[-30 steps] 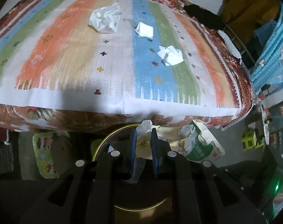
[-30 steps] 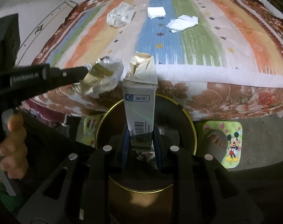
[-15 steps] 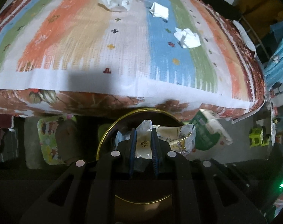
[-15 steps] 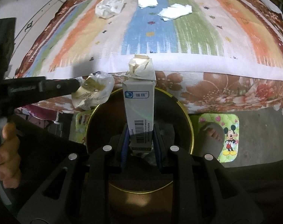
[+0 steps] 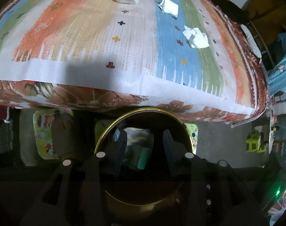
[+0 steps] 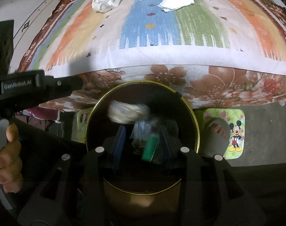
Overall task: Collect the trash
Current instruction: 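Open both grippers to drop the carton and wrapper into the bin, then move both tools back down to the white tissue and clear cup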
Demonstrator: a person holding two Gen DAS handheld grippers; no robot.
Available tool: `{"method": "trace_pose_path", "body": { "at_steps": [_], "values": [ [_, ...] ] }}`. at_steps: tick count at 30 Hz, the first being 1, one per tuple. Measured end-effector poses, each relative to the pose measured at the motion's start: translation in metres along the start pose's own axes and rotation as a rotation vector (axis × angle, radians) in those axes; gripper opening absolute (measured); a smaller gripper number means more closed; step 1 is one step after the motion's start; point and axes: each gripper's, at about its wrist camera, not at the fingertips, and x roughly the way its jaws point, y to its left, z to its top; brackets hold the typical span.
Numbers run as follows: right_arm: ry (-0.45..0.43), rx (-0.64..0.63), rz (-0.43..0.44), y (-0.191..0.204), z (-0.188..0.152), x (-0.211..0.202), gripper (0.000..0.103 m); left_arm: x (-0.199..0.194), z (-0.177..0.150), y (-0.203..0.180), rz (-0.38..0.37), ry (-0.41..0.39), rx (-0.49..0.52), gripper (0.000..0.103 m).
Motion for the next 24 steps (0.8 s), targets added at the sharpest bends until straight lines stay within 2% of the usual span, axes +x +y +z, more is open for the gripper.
{"method": "trace_pose_path", "body": {
  "at_steps": [7, 16, 17, 19, 21, 24],
  "values": [
    [-0.026, -0.017, -0.016, 0.003, 0.004, -0.003, 0.043, -0.02, 0.006, 0.0, 0.051, -0.097, 0.021, 0.044],
    [-0.076, -0.032, -0.021, 0.004, 0.033, -0.012, 0.059, -0.049, 0.035, 0.001, 0.109, -0.2, 0.041, 0.058],
    [-0.09, -0.043, -0.034, 0.005, 0.038, -0.014, 0.06, -0.053, 0.039, 0.001, 0.113, -0.211, 0.043, 0.062],
    [-0.122, -0.061, -0.053, 0.007, 0.049, -0.019, 0.072, -0.063, 0.048, 0.001, 0.123, -0.244, 0.049, 0.069],
    [-0.148, -0.069, -0.054, 0.009, 0.059, -0.023, 0.076, -0.071, 0.058, 0.001, 0.129, -0.28, 0.057, 0.084],
    [-0.179, -0.091, -0.063, 0.013, 0.077, -0.027, 0.083, -0.073, 0.07, 0.003, 0.147, -0.315, 0.036, 0.095]
  ]
}}
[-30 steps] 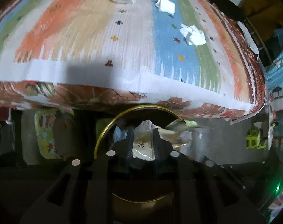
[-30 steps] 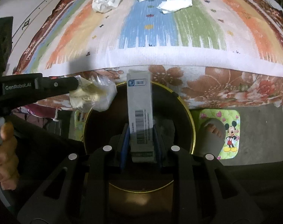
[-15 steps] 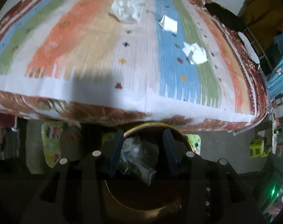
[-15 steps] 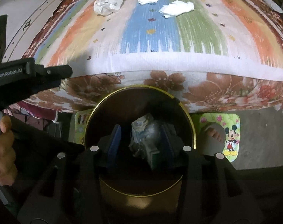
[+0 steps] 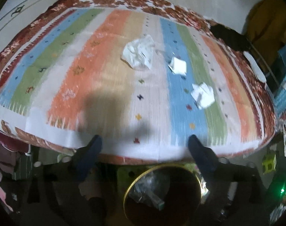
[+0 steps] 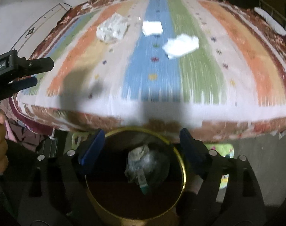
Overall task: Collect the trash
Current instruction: 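Move both tools back down to the white tissue and clear cup, then grasp the white tissue with the right gripper while the left gripper grasps the clear plastic cup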
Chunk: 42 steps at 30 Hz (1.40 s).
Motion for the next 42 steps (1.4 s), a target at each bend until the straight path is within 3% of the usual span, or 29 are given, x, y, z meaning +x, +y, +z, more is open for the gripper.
{"method": "trace_pose_path", "body": {
  "at_steps": [4, 7, 14, 21, 26, 36, 42],
  "values": [
    [-0.025, -0.037, -0.008, 0.003, 0.024, 0.002, 0.092, 0.014, 0.014, 0.0, 0.125, -0.019, 0.008, 0.097],
    [-0.041, -0.05, -0.009, 0.004, 0.038, 0.005, 0.094, 0.023, 0.029, 0.001, 0.115, 0.005, 0.013, 0.097],
    [-0.057, -0.029, 0.016, -0.001, 0.064, 0.012, 0.094, 0.033, 0.06, 0.005, 0.101, -0.022, -0.008, 0.097],
    [-0.102, -0.037, 0.031, -0.004, 0.098, 0.021, 0.094, 0.048, 0.091, 0.006, 0.076, -0.034, 0.042, 0.097],
    [-0.132, -0.027, 0.072, -0.004, 0.117, 0.029, 0.094, 0.061, 0.109, 0.013, -0.008, -0.026, 0.007, 0.097],
    [-0.149, -0.041, 0.045, -0.01, 0.151, 0.064, 0.094, 0.077, 0.136, -0.003, -0.288, -0.09, -0.032, 0.096],
    [-0.142, -0.023, 0.065, -0.018, 0.17, 0.089, 0.094, 0.107, 0.148, -0.013, -0.417, -0.031, -0.01, 0.086]
  ]
}}
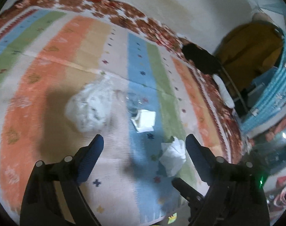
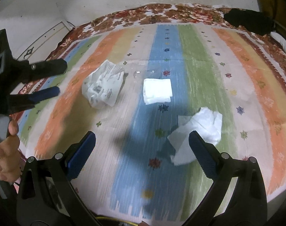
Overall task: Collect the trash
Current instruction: 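Grasp the white tissue with the right gripper while the left gripper grasps the clear plastic cup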
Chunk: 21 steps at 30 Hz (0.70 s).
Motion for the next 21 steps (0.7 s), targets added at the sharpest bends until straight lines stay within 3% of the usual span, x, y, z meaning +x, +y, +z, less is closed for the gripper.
{"method": "trace_pose_path", "body": {
  "at_steps": [5, 13, 21],
  "values": [
    [0.017, 0.015, -0.008, -0.012, 0.012, 0.028, 0.094, 0.026, 0.011, 0.012, -0.064, 0.031, -0.006, 0.084],
    [0.043, 0.0, -0.016, -0.02, 0.03, 0.064, 0.094, 0.048, 0.035, 0.01, -0.119, 0.008, -0.006, 0.076],
    [0.081, 0.014, -0.023, -0.031, 0.045, 0.096, 0.089, 0.088, 0.046, 0.02, -0.12, 0.068, -0.033, 0.06]
  ]
}}
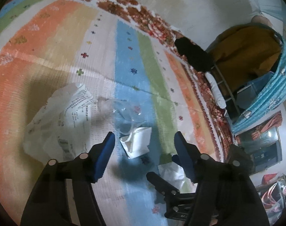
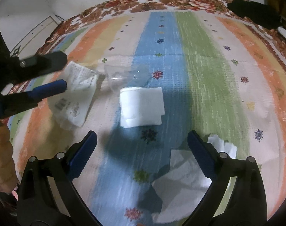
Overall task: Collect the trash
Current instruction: 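Grasp the white tissue with the right gripper while the left gripper grasps the clear plastic cup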
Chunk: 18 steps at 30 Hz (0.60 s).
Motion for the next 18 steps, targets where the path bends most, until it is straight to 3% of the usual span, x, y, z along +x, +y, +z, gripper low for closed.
{"method": "trace_pose_path", "body": {
  "at_steps": [9, 11, 15, 18],
  "values": [
    [0.03, -0.007, 0.039, -0.001, 0.016, 0.027, 0.078, 0.04, 0.015, 0.003, 0.001, 0.052, 0.015, 0.05],
    [0.046, -0.022, 0.047, 0.0, 0.02, 0.033, 0.07, 0.048, 0.016, 0.003, 0.029, 0.048, 0.026, 0.047],
    [0.08, -0.006, 0.064, -0.003, 0.023, 0.046, 0.06, 0.058, 0.016, 0.012, 0.023, 0.036, -0.027, 0.026],
    [0.091, -0.038, 0.036, 0.002, 0.021, 0.052, 0.055, 0.061, 0.015, 0.007, 0.029, 0.049, 0.001, 0.011]
  ]
}}
